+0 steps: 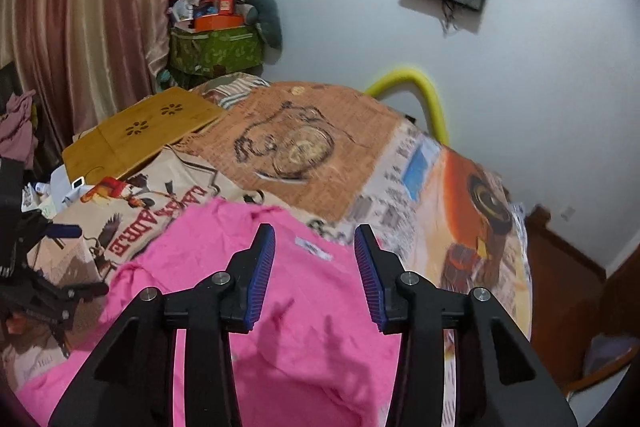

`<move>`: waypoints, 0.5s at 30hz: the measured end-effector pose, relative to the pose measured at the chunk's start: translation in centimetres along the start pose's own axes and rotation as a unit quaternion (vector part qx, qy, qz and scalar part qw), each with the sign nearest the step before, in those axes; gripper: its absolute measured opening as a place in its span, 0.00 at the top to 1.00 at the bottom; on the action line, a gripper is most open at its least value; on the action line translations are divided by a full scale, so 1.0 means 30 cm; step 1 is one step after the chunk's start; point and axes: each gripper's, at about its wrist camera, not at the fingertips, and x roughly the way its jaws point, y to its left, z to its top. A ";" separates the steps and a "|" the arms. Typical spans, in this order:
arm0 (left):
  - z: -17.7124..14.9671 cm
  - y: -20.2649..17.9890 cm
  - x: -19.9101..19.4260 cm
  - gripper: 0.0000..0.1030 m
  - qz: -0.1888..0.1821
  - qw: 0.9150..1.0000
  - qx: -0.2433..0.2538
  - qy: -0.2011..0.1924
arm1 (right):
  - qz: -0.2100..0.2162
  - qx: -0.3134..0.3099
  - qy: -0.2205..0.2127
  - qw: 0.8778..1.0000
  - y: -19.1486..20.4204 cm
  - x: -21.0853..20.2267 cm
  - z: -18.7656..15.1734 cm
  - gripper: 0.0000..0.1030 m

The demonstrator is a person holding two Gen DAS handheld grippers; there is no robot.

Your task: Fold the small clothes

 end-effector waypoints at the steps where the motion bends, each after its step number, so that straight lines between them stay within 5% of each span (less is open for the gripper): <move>1: 0.019 -0.025 0.008 0.06 -0.004 1.000 0.005 -0.002 | 0.002 0.008 0.005 1.000 -0.020 -0.006 -0.017 0.63; 6: 0.112 -0.122 0.060 0.06 -0.013 1.000 0.017 -0.002 | 0.005 0.043 0.023 0.999 -0.119 -0.033 -0.136 0.63; 15: 0.259 -0.263 0.227 0.24 -0.083 0.995 -0.019 0.045 | -0.002 0.064 0.070 0.995 -0.187 0.031 -0.372 0.62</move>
